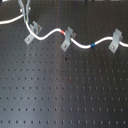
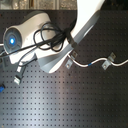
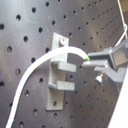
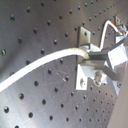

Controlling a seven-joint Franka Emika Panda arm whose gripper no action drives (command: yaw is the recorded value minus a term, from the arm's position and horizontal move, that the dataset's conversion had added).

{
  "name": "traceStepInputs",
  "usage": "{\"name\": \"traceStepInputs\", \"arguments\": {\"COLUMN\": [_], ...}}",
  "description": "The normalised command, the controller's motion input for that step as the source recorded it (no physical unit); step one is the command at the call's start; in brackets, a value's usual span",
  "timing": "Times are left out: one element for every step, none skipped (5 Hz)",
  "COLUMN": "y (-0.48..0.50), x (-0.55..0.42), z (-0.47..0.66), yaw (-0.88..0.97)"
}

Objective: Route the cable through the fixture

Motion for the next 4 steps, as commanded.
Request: {"name": "traceStepInputs", "arguments": {"y": [-0.451,-0.448,-0.434,-0.140], "x": [0.065,0.109,-0.067,-0.236], "z": [-0.25,-0.32,-0.14,0.00], "yaw": [-0.40,-0.36,-0.36,-0.16]}}
